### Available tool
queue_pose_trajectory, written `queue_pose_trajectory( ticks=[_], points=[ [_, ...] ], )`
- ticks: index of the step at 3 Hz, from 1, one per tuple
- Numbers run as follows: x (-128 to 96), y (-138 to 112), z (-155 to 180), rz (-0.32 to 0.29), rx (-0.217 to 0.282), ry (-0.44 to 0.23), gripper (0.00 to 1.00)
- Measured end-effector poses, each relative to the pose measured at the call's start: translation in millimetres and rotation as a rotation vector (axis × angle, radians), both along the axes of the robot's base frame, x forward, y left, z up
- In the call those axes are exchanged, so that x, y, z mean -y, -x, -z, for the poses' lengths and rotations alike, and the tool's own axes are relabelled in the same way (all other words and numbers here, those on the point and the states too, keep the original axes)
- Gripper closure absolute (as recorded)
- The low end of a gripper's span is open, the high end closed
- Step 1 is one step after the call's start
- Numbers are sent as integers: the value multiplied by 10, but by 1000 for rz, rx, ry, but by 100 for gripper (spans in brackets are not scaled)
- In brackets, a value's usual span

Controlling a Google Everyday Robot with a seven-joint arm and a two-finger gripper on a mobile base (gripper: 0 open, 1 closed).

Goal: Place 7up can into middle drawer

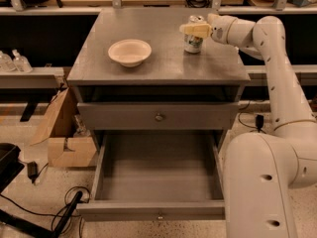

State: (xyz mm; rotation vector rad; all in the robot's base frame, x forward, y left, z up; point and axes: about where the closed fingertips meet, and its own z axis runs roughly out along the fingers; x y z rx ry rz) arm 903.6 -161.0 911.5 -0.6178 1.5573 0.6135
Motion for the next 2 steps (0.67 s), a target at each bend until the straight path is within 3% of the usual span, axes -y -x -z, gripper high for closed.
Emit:
queue_pose_trajectory(
  ticks=[1, 2],
  points=[
    [6, -38, 99, 23, -22, 18, 36],
    [21, -11, 35, 44, -8, 47, 60]
  ],
)
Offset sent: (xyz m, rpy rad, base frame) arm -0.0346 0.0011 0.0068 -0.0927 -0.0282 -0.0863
